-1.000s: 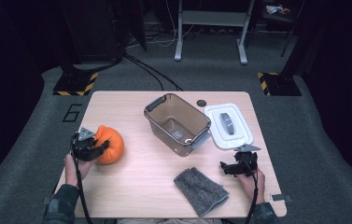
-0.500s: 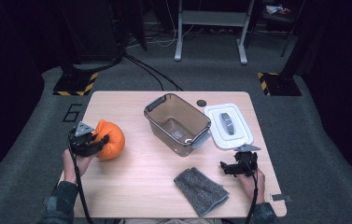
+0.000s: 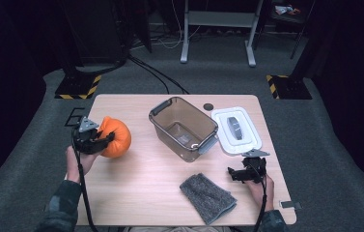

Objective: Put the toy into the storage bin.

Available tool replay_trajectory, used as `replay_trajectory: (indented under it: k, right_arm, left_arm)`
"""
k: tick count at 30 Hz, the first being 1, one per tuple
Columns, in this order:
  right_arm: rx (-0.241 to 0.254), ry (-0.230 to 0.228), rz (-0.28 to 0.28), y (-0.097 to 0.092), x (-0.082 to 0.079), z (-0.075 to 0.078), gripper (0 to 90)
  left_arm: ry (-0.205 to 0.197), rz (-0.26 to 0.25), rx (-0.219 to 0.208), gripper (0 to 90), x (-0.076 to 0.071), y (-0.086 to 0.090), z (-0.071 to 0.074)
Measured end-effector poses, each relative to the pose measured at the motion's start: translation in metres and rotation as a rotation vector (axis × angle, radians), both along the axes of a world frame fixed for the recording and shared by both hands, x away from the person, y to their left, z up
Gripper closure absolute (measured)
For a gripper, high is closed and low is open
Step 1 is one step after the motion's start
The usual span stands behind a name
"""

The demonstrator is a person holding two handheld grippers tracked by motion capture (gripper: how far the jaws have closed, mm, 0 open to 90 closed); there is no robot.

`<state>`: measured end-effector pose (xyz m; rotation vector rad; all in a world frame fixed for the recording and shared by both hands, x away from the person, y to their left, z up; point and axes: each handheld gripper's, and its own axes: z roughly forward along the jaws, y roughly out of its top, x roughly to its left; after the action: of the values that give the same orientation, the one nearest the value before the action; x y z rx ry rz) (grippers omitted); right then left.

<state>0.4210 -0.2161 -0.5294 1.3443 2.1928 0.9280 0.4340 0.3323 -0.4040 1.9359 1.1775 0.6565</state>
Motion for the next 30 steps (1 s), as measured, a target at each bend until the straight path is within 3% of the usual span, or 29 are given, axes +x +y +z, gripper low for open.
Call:
replay_trajectory:
  k: [24, 30]
  right_arm:
    - [0.000, 0.001, -0.001, 0.000, 0.000, 0.000, 0.0]
    - [0.000, 0.001, -0.002, 0.000, 0.000, 0.000, 0.0]
  left_arm:
    - [-0.078, -0.044, 0.042, 63.9, 0.030, -0.029, 0.070]
    - [-0.084, -0.058, 0.052, 63.4, 0.038, -0.038, 0.081]
